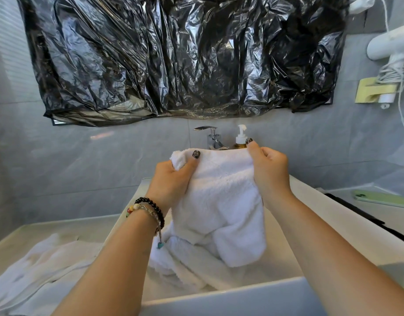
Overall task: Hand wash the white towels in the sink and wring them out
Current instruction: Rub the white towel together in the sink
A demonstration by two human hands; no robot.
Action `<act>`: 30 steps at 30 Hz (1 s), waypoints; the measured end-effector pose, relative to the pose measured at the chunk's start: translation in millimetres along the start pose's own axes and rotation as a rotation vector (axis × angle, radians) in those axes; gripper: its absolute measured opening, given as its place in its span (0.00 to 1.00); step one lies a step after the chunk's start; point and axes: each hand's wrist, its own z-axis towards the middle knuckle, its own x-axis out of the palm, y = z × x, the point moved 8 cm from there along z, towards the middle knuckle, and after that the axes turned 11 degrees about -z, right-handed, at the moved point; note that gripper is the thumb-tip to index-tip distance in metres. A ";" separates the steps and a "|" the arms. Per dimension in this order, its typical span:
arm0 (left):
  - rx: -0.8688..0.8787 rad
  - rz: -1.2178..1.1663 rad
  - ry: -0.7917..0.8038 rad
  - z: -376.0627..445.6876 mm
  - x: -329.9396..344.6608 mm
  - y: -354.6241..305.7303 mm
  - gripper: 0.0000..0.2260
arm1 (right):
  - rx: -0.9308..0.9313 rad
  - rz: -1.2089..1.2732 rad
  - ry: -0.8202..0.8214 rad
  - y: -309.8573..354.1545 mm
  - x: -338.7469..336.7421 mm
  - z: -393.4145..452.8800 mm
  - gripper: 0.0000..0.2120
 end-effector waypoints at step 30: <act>-0.072 -0.406 -0.007 -14.1 37.6 13.9 0.10 | -0.334 -0.357 0.047 30.6 66.2 -12.6 0.22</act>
